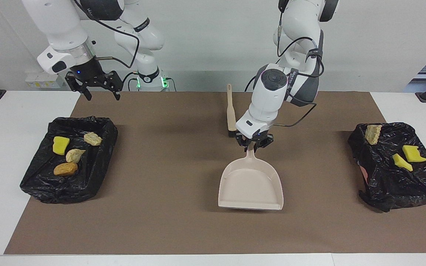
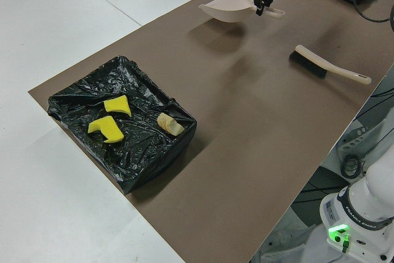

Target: Sweep and dump trash in bin

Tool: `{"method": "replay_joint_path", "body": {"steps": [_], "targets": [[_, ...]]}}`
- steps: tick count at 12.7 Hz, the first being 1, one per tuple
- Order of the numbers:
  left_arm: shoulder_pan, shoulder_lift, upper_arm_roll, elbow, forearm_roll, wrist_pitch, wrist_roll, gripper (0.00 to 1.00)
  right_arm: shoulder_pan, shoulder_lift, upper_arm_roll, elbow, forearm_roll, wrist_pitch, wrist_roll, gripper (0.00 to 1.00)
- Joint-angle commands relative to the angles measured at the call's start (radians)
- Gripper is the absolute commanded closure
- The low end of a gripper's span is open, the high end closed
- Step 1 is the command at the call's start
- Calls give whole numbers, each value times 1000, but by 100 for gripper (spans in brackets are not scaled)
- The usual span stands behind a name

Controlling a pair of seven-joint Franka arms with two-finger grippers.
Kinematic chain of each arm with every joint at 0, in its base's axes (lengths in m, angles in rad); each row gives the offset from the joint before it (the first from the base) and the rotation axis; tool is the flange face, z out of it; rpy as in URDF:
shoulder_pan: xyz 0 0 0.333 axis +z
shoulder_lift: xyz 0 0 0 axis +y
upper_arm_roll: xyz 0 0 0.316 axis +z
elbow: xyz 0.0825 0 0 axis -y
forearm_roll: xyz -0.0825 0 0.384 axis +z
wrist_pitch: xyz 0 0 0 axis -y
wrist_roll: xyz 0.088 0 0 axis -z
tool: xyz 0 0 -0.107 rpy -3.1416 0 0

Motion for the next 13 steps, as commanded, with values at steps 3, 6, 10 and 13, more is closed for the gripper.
{"method": "replay_joint_path", "body": {"steps": [3,6,10,13], "targets": [[-42,12,7,-15,-19,46,-70,100,-8,-20,3,-19,16,-4,14,0],[-45,6,5,-58,-24,96,-68,100,-8,-20,3,-19,16,-4,14,0],[-73,27,5,-75,-24,103,-72,82,-8,-20,3,-19,16,-4,14,0],[-73,26,5,-79,-24,89,-71,37,-8,-20,3,-19,16,-4,14,0]]}}
